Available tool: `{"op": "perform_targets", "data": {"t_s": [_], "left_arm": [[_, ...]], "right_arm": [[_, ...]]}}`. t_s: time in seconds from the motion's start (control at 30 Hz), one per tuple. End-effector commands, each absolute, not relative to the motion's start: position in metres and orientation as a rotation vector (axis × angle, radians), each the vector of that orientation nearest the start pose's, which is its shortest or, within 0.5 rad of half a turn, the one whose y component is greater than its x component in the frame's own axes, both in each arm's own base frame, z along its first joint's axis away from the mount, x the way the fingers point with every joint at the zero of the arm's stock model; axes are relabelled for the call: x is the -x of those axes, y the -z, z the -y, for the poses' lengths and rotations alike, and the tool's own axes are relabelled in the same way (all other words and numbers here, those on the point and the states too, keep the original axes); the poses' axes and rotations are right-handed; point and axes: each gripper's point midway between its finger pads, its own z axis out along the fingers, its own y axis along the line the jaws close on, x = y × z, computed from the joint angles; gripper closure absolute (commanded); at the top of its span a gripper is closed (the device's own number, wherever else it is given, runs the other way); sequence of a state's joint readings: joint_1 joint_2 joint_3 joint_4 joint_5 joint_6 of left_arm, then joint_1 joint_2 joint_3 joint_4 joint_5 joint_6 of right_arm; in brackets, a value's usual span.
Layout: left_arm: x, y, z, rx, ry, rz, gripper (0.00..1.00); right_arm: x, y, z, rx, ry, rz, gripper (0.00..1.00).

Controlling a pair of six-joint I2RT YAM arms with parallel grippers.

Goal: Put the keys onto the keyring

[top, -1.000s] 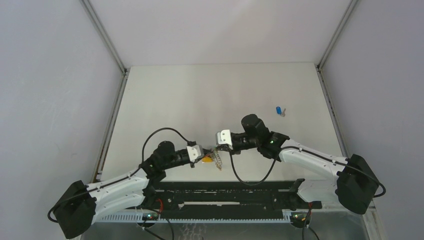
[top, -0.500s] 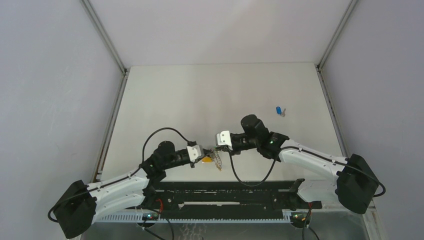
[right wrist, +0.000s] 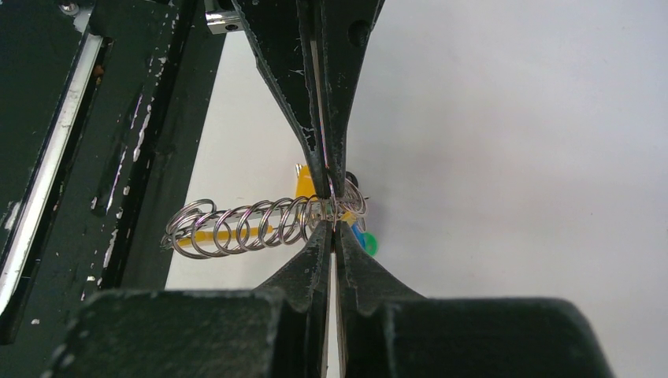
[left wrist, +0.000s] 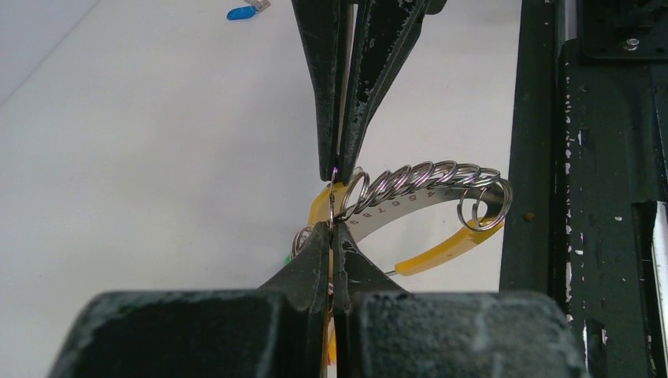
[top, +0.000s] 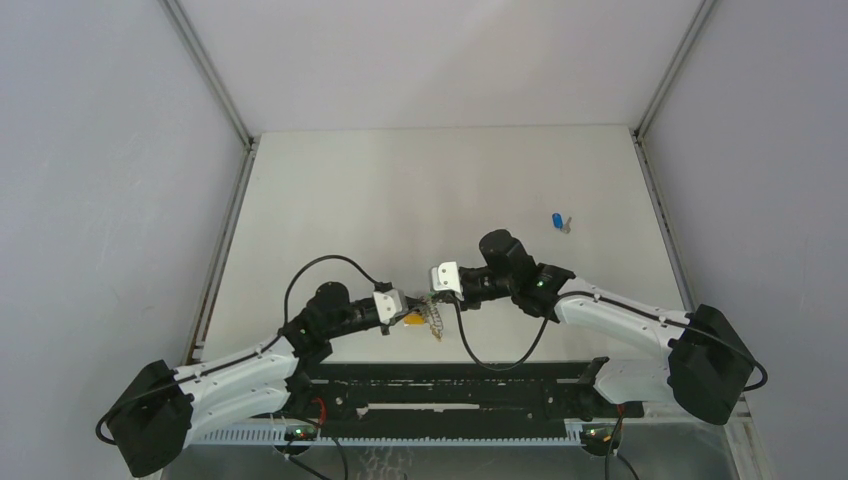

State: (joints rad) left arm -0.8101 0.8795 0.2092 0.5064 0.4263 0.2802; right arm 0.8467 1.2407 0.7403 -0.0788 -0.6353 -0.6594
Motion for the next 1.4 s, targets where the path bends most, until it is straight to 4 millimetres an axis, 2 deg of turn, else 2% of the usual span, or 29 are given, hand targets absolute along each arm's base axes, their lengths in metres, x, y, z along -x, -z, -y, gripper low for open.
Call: {"op": "perform_targets", "data": {"t_s": [0.0,0.67,1.37], "left_arm": [[-0.166,-0.145,0.271,-1.170,0.774,-1.260,1.00],[-0.157,-0.146,0.275,-1.222,0.814,-1.216,1.00],[-0.153,-0.160,0.277,-1.178,0.844,-1.154,1.00]], "right_arm": [[-0.172,-0.154,-0.325,1.697,-0.781,-1.222,1.00],[-0.164,-0.156,-0.330,1.727,-0.790,-1.172,1.00],[-0.156,-0.156,-0.337,1.736,-0.835,-1.145,1.00]]}}
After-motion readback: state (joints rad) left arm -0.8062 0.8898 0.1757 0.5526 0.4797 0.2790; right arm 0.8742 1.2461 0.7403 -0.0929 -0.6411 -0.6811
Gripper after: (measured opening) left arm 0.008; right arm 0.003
